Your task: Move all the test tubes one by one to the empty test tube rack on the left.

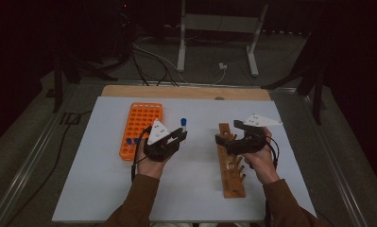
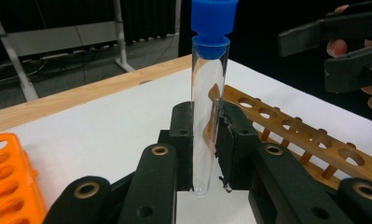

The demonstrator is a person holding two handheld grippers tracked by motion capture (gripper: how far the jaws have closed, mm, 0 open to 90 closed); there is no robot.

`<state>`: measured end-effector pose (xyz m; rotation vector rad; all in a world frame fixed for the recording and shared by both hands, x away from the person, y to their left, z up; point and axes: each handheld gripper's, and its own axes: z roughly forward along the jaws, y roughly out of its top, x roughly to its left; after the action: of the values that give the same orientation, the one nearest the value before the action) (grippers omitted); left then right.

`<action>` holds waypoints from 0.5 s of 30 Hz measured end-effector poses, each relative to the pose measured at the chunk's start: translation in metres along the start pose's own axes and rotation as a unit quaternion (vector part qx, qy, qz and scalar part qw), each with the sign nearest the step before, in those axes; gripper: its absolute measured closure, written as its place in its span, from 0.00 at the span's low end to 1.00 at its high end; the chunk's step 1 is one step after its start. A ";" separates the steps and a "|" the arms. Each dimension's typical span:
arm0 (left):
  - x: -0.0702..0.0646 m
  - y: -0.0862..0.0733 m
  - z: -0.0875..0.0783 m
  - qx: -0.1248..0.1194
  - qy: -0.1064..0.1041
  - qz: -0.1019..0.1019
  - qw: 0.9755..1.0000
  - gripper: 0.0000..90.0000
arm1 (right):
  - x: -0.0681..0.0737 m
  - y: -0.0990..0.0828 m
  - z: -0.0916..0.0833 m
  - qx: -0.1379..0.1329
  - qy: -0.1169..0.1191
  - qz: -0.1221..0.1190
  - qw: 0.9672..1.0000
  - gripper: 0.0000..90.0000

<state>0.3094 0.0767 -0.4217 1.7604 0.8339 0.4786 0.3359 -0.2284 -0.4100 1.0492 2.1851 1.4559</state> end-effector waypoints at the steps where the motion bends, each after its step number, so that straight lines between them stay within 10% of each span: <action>1: 0.001 0.000 -0.002 0.000 0.001 0.000 1.000 0.87 | -0.001 -0.001 0.000 0.001 -0.001 0.000 1.000 0.00; 15: 0.018 -0.002 -0.022 -0.014 0.014 -0.016 1.000 0.87 | -0.007 -0.006 -0.008 -0.001 -0.010 0.008 1.000 0.00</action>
<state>0.3057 0.1044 -0.4179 1.7162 0.8704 0.4923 0.3338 -0.2401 -0.4133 1.0783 2.1674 1.4477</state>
